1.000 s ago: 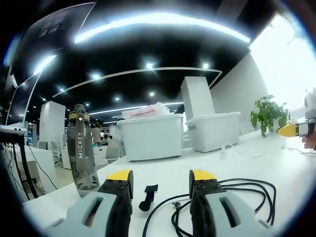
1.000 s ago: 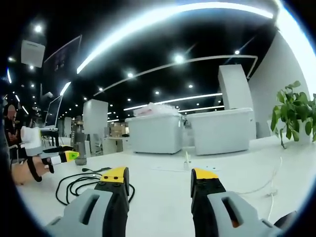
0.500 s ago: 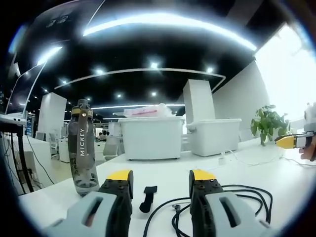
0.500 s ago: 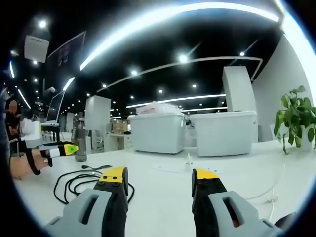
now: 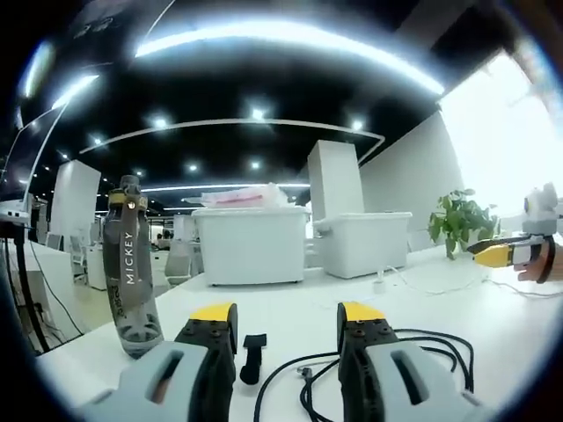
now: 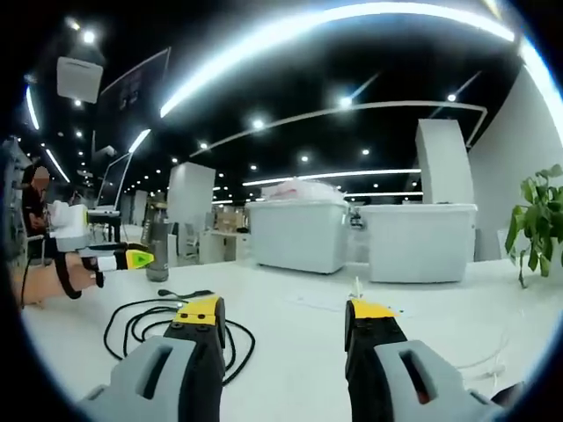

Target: Coil the Type-C to USB data cable on the desktop and secure it with Velcro straps.

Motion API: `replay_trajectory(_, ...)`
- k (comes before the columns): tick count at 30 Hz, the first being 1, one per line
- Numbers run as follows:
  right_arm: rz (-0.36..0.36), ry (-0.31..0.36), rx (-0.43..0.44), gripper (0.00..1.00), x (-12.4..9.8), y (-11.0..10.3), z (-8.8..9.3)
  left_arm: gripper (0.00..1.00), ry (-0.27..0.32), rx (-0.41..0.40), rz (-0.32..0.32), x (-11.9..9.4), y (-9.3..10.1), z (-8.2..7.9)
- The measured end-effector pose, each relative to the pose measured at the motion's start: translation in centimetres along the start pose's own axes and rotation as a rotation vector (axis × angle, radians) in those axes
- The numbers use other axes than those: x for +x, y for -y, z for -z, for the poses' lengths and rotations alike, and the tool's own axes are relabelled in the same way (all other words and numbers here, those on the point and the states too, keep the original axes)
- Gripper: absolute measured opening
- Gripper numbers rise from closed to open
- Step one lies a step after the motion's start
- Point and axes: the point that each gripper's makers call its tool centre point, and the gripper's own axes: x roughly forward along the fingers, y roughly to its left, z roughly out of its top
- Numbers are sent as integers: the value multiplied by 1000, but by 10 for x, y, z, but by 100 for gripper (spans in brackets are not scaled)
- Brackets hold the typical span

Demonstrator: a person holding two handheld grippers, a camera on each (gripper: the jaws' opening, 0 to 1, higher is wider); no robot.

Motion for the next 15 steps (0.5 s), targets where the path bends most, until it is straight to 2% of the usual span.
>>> replay_trajectory(5,-53,2,3,53,5,-17,-6,46,10,15,8,0,-9,-5)
replay_trajectory(10,-76,5,-26,53,11,-27,-12,46,17,36,5,2,-24,-7)
replay_trajectory(15,-117,-26,-47,53,22,-39,-10,46,26,64,15,3,-33,-6)
